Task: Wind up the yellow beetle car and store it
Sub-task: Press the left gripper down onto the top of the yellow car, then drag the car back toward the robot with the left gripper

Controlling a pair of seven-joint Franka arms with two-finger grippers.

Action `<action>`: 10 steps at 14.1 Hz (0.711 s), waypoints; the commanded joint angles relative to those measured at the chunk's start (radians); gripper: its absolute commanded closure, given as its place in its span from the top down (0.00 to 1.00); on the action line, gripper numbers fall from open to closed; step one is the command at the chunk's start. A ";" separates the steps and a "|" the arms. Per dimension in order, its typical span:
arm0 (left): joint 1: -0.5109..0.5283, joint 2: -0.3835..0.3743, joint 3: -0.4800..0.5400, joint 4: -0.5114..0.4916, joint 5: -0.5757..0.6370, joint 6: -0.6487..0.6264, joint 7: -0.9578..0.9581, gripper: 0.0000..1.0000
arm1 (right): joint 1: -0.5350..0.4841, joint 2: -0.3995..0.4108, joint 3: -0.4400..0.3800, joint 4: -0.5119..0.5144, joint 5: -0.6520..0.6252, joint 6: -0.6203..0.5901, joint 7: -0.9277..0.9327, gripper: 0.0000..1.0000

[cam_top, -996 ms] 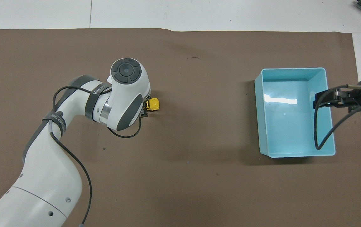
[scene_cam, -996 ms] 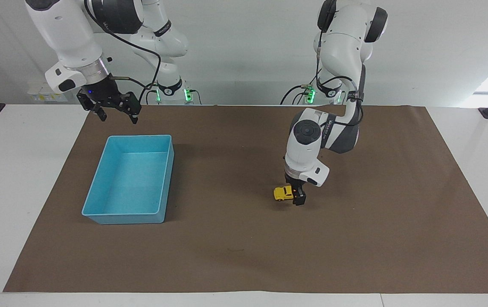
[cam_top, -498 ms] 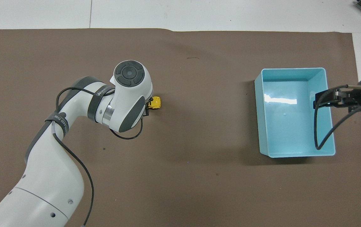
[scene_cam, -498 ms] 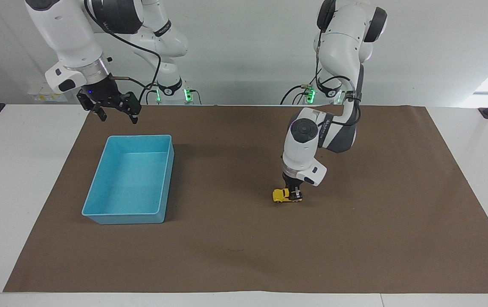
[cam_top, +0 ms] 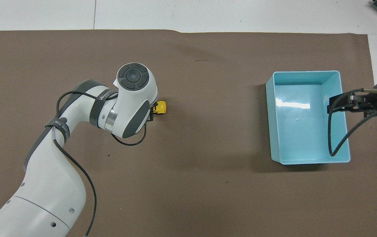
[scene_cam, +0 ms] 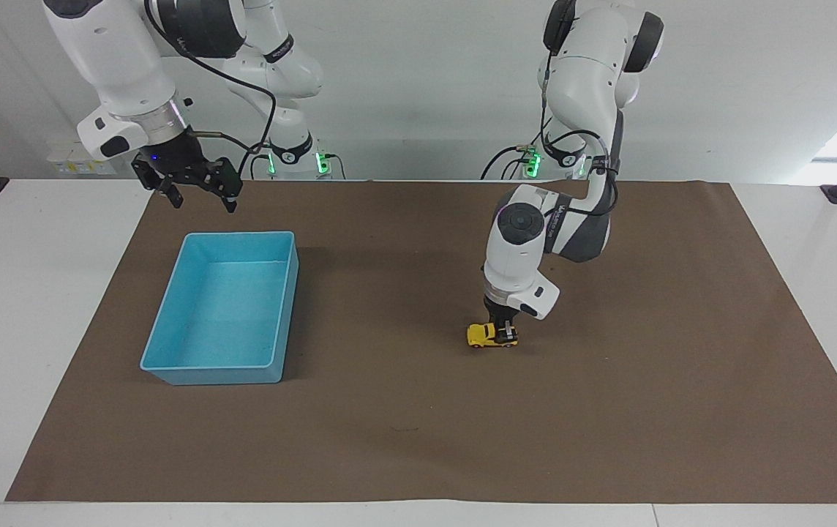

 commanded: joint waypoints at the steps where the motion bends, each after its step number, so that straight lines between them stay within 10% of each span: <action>1: 0.057 -0.005 0.008 -0.070 0.017 0.042 0.066 0.00 | -0.009 -0.018 0.001 -0.017 0.014 0.000 -0.025 1.00; 10: 0.186 -0.011 0.011 -0.113 0.080 0.082 0.192 0.00 | -0.009 -0.018 0.001 -0.017 0.014 0.000 -0.025 1.00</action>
